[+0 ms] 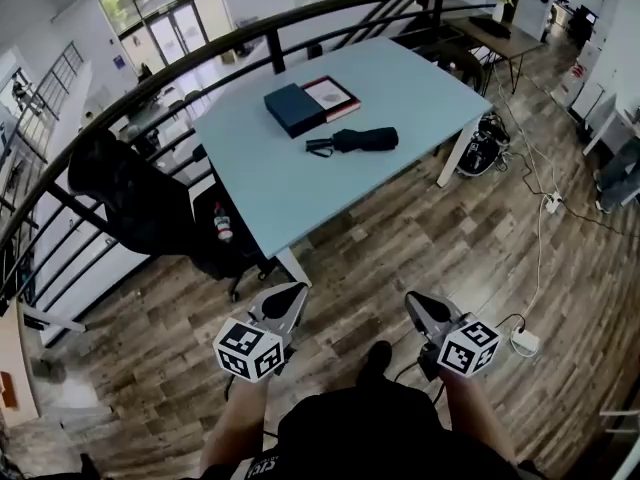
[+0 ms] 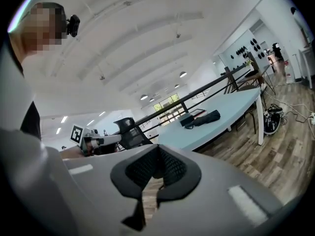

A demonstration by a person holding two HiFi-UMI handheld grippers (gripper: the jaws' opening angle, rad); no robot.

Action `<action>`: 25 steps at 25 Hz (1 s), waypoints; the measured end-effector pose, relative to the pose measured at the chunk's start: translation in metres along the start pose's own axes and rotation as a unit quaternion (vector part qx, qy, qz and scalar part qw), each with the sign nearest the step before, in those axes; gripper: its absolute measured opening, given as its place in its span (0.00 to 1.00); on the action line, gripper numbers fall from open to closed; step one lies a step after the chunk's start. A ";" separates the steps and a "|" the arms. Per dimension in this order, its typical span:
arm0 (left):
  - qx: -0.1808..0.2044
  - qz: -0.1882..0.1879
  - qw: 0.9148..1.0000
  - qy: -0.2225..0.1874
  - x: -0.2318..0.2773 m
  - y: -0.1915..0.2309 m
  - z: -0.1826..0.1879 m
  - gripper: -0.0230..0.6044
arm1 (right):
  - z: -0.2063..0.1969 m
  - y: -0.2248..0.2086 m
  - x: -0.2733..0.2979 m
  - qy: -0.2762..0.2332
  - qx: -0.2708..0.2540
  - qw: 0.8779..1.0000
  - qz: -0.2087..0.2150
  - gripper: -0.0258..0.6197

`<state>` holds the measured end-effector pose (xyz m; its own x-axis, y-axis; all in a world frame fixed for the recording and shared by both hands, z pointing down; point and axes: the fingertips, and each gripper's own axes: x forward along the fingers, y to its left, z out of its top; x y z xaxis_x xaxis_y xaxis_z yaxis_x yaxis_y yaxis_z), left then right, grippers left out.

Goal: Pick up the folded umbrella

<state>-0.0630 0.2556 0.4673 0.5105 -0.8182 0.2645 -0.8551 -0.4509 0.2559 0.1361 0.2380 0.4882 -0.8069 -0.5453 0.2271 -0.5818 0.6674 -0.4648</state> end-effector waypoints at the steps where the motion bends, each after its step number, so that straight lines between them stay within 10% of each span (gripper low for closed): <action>1: -0.004 0.002 1.000 0.002 0.017 0.003 0.005 0.05 | 0.008 -0.013 0.003 0.001 0.001 1.000 0.001 0.04; 13: 0.009 -0.025 0.999 0.031 0.170 -0.020 0.048 0.05 | 0.059 -0.139 0.012 0.023 0.014 1.000 0.009 0.04; 25: 0.008 -0.008 0.999 0.045 0.224 0.059 0.053 0.05 | 0.064 -0.176 0.099 0.065 0.039 0.997 0.019 0.04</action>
<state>-0.0037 0.0273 0.4924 0.5298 -0.7756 0.3433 -0.8476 -0.4702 0.2458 0.1652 0.0346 0.5380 -0.8380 -0.4459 0.3146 -0.5444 0.6427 -0.5390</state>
